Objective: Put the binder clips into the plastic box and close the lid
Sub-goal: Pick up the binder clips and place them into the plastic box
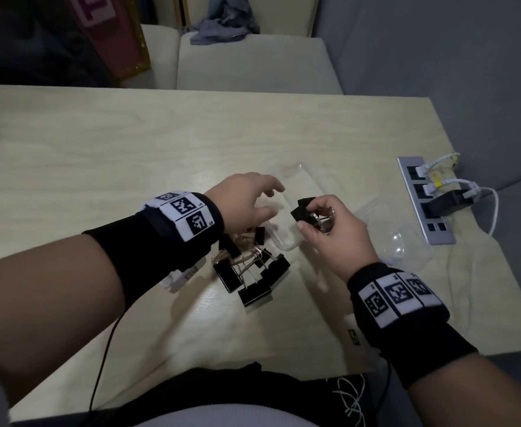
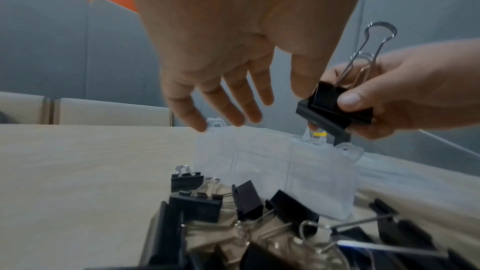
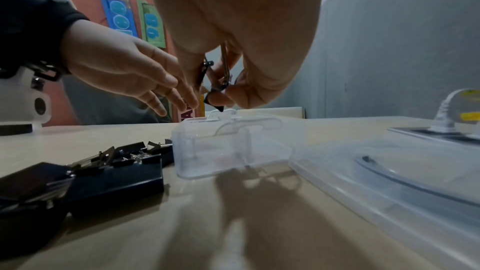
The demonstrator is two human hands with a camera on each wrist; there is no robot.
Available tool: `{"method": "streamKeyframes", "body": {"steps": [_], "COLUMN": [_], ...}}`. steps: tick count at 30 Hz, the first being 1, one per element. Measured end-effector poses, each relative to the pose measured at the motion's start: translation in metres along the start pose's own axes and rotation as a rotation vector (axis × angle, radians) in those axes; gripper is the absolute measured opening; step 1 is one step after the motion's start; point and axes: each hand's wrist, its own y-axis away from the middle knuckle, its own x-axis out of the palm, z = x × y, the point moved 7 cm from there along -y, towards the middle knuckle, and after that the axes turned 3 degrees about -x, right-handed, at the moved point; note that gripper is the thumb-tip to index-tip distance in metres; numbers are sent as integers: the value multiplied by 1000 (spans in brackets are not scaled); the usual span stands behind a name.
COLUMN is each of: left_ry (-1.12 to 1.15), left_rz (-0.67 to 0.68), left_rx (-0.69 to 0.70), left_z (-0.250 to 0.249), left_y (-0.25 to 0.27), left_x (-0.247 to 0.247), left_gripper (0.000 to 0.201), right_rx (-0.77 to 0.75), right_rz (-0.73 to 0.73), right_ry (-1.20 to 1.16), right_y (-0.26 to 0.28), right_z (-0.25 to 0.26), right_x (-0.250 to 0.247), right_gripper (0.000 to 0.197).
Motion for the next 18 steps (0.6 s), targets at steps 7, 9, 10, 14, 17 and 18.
{"method": "streamKeyframes", "body": {"steps": [7,9,10,14,17,18], "left_ry": [200,158,136,79,114,120], "left_rz": [36,8,-14,-73,-131,-152], "left_rx": [122,191,219,208,62,7], "left_z": [-19,-27,-31,-31,-12,-4], "left_y": [5,3,1,-8,-18,-22], "left_x": [0,-1,-2,-5,-13,-16], "left_gripper": [34,29,24,13,10,9], "right_rx": [62,74,84,108,129,135], "right_rz": [62,68,66,91,114,114], "right_ry": [-65,-45,-39,-31,-17,-12], "right_y": [-9,-13,-15,-20,-21,-21], "right_z": [2,2,2,-1,-6,-7], "right_x": [6,7,8,10,8,7], "right_gripper": [36,39,41,42,40,34]}}
